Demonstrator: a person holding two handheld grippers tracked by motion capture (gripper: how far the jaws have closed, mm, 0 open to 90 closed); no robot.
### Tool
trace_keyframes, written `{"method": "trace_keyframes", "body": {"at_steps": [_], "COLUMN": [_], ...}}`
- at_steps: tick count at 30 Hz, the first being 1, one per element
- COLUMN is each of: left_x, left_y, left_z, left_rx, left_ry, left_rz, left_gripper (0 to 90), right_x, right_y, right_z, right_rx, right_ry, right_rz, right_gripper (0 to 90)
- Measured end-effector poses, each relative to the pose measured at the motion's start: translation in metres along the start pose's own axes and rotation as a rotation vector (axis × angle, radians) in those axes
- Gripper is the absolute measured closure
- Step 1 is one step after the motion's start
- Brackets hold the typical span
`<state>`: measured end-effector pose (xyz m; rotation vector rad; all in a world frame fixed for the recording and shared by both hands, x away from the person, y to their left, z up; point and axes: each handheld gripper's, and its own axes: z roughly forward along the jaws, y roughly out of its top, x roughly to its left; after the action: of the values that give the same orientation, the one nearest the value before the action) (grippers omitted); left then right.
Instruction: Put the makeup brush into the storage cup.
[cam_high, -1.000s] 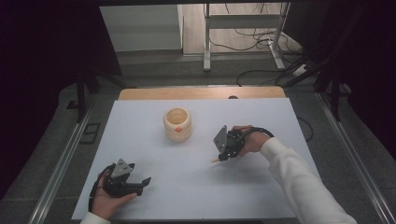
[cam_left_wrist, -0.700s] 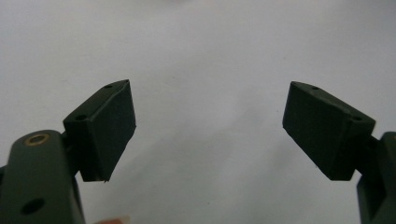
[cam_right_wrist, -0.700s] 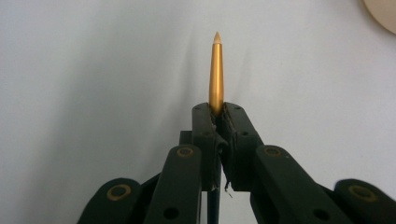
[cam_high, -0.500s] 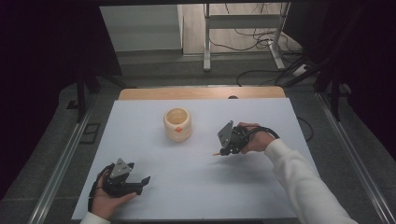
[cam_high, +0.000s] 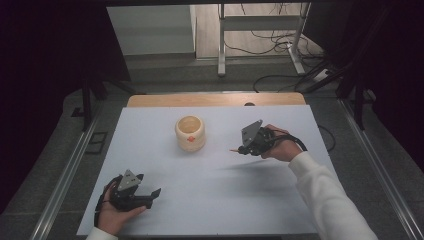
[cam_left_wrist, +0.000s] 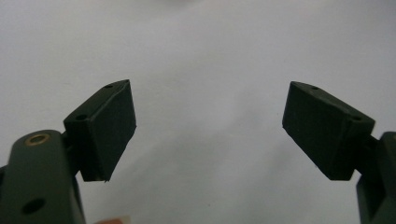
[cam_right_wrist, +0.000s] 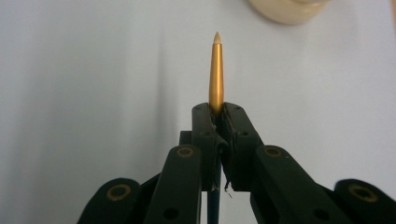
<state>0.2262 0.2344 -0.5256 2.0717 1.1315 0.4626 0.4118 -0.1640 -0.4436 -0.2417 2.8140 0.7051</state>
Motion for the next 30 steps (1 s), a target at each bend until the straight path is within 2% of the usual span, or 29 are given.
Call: {"method": "trace_keyframes", "body": {"at_steps": [4,8,10,13,14,19,24,30], "left_x": [-0.001,-0.001,-0.001,-0.001,-0.002,-0.002,-0.002,-0.002], "left_y": [0.0,0.001,0.001,0.001,0.001,0.001,0.001,0.001], "left_z": [0.0,0.0,0.0,0.0,0.0,0.0,0.0,0.0], "left_rx": [-0.001,-0.003,-0.002,-0.002,-0.003,-0.003,-0.003,-0.003], "left_ry": [0.0,0.001,0.001,0.001,0.0,0.0,0.0,-0.001], "left_rz": [0.001,0.0,0.0,-0.001,0.001,0.001,0.0,0.001], "left_gripper": [18.1,18.1,18.1,18.1,18.1,18.1,18.2,18.2], "right_x": [0.002,0.004,0.006,0.007,0.008,0.012,0.012,0.014], "right_y": [-0.005,-0.008,-0.009,-0.01,-0.011,-0.011,-0.013,-0.018], "right_z": [-0.004,-0.008,-0.01,-0.011,-0.012,-0.013,-0.017,-0.025], "right_rx": [-0.047,-0.067,-0.094,-0.099,-0.111,-0.126,-0.149,-0.227], "right_ry": [-0.043,-0.065,-0.08,-0.093,-0.077,-0.102,-0.125,-0.186], "right_rz": [0.055,0.09,0.117,0.134,0.175,0.187,0.228,0.284], "right_gripper": [84.6,84.6,84.6,84.6,84.6,84.5,84.6,84.6]}}
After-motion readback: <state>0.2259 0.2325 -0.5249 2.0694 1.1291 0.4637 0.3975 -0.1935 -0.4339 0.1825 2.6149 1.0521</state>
